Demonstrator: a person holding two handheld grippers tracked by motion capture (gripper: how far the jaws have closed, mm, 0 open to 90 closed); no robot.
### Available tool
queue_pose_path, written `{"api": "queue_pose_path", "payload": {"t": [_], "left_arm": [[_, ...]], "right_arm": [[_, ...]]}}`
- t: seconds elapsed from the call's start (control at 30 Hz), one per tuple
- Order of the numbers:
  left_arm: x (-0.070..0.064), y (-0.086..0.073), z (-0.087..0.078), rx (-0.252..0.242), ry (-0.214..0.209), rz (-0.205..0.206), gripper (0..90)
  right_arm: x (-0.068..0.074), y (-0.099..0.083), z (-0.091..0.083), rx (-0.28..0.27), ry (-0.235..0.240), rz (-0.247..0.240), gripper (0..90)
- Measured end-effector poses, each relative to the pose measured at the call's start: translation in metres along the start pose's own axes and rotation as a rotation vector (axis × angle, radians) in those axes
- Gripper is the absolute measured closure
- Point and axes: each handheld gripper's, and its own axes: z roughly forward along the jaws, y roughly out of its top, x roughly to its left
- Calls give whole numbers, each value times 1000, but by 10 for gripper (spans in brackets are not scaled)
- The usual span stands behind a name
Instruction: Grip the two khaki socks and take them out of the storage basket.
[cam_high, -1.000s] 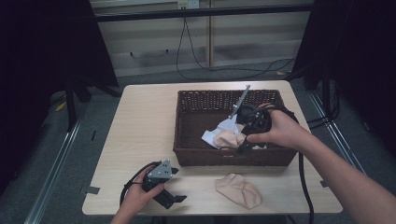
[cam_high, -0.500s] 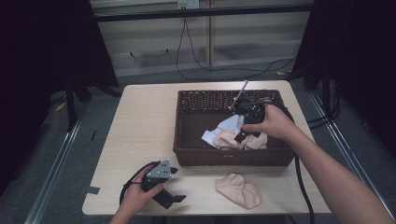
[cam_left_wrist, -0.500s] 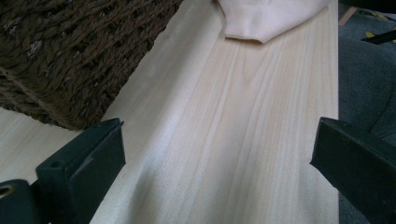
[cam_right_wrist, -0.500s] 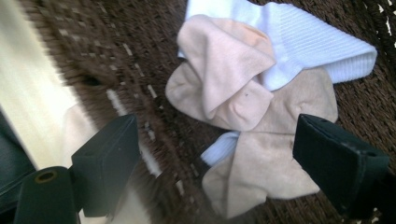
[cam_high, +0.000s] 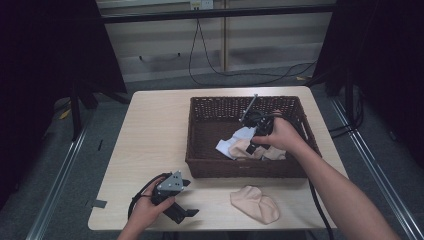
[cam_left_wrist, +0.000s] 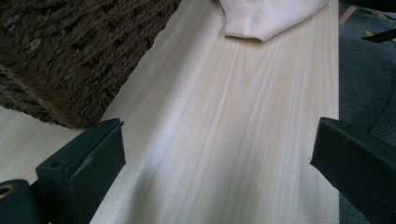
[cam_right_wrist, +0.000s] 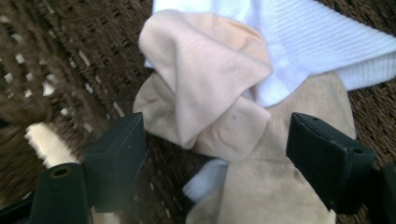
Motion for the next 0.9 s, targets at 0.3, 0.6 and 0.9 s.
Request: {"api": "queue_pose_path", "payload": {"t": [0.3,0.6,0.9], "left_arm": [[0,0,-1,-3,-4,1,24],[1,-1,-2,7,0,1,25],[1,-1,-3,8,8,2,25]], "right_arm": [[4,8,25,22,-12,3,175],[-2,6,37,40,-5,22,448],[-3,-1,27,45,61,15,775]]}}
